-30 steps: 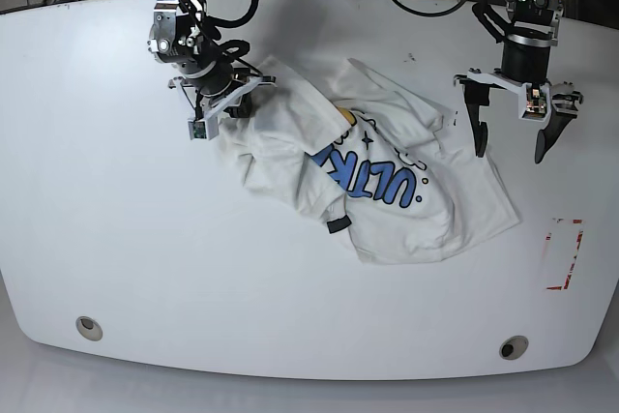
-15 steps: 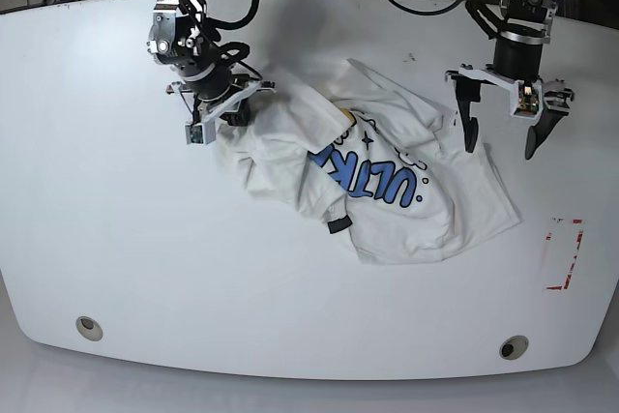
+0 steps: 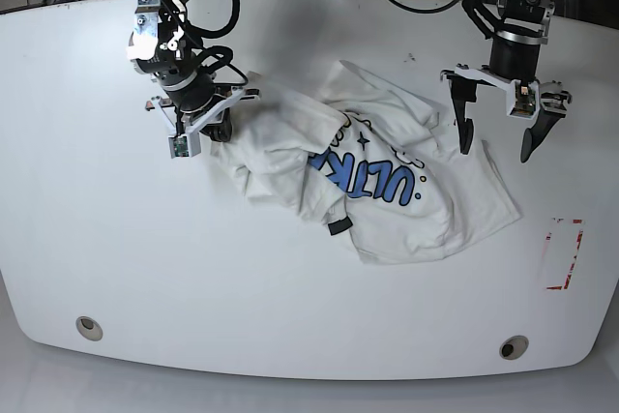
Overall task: Fold the T-shirt properly
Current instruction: 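Pull the grasped fabric away from the shirt with the right gripper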
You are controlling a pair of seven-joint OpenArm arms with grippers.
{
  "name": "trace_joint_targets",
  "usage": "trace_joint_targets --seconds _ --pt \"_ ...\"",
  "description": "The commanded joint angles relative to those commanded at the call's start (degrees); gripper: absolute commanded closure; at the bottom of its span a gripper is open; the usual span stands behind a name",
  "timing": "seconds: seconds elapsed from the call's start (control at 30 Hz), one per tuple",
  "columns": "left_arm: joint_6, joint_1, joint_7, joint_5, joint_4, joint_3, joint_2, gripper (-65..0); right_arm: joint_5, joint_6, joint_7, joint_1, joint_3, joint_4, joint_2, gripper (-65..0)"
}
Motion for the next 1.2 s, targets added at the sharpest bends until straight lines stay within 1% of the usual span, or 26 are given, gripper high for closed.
trace_joint_targets --seconds 0.27,0.33,0.47,0.6,0.67,0.73,0.8,1.0,1.07,1.13,1.2 --pt "0.0 -0.1 -0.1 0.1 -0.2 -0.2 0.0 -50.5 0.0 -0.08 -0.7 0.9 0.7 2.3 0.9 -0.1" --pt "0.0 0.0 -0.2 0.1 -1.0 -0.5 0.0 -50.6 0.3 -0.04 -0.9 3.1 1.0 3.6 1.4 -0.2" --pt "0.0 -0.1 -0.1 0.1 -1.2 -0.6 0.0 -50.5 0.3 -0.04 -1.0 4.7 1.8 4.1 1.5 -0.3" --pt "-0.1 -0.1 -0.1 0.2 -1.1 -0.5 0.1 -50.4 0.4 -0.16 -1.2 7.9 1.9 3.6 1.9 -0.2" --pt "-0.1 -0.2 0.2 0.2 -1.2 -0.4 0.2 -50.4 0.5 -0.15 -1.2 10.1 1.8 2.9 2.1 -0.1" --pt "-0.3 -0.4 0.3 0.4 -0.9 -0.3 0.4 -50.1 0.7 -0.08 -1.5 15.7 0.7 0.3 3.1 0.0" --pt "-0.3 -0.6 0.4 0.4 -1.2 -0.3 0.4 -50.1 0.7 -0.09 -1.5 17.0 0.6 -0.8 3.4 -0.1" --pt "-0.3 -2.0 1.8 0.4 -2.5 -0.6 0.5 -49.7 0.8 -0.26 -1.3 18.5 0.2 -4.7 5.2 -0.6" --pt "-0.3 -2.8 2.8 0.5 -3.0 -0.7 0.6 -49.4 0.8 -0.2 -1.3 18.2 0.2 -5.6 5.8 -0.5" --pt "-0.5 -4.5 4.7 0.7 -3.1 -1.9 0.7 -49.4 0.9 -0.09 -2.1 18.4 0.4 -8.7 7.0 0.0" --pt "-0.7 -5.1 5.8 0.8 -3.2 -2.5 0.7 -49.6 1.0 -0.11 -2.1 18.3 0.7 -9.4 7.2 0.0"
